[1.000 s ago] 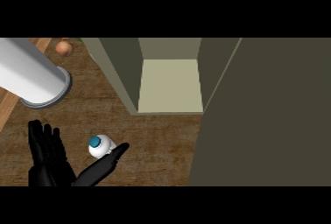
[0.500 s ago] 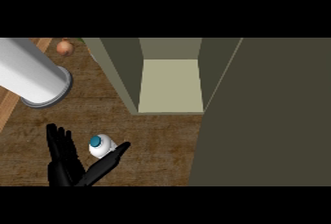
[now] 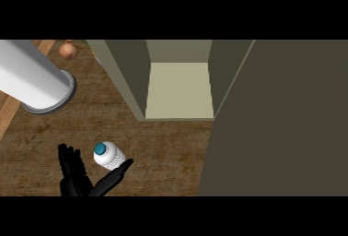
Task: Pick up the bottled water, place it into the cabinet and close the cabinet
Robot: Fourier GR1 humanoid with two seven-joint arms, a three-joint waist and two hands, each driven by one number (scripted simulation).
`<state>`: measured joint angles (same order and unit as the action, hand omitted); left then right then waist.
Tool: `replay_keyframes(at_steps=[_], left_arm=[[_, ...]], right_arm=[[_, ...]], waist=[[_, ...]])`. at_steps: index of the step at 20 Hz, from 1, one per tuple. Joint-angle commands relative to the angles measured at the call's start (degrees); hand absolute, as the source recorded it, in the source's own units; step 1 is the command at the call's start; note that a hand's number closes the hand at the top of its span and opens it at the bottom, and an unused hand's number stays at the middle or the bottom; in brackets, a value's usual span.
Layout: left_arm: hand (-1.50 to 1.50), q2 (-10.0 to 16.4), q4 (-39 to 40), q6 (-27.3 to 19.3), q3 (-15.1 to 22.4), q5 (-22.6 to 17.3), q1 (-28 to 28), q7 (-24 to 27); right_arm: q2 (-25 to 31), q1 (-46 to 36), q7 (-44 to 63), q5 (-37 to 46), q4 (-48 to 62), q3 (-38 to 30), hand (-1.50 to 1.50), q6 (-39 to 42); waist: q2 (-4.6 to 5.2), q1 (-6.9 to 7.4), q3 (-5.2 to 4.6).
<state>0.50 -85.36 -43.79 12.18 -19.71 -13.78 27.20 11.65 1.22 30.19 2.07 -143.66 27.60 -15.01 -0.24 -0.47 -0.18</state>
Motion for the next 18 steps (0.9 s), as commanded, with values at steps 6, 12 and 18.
replay_keyframes(at_steps=[6,12,18], left_arm=[[-1.5,0.7,19.6,12.7,-8.5,-10.1,7.5,11.9],[-1.5,-0.1,25.8,16.8,-9.4,-13.3,8.4,19.5],[-1.5,-0.5,32.6,20.1,-7.4,-19.0,10.8,25.9]], right_arm=[[1.0,-0.4,3.4,2.6,-6.6,-0.4,-1.5,-1.0],[3.1,-1.3,6.6,3.3,-9.6,-0.8,-1.5,-0.8],[2.3,0.0,3.2,3.2,-7.4,-0.2,-1.5,-1.6]], waist=[[0.19,-0.09,0.11],[0.12,-0.07,0.12],[0.17,0.0,0.14]])
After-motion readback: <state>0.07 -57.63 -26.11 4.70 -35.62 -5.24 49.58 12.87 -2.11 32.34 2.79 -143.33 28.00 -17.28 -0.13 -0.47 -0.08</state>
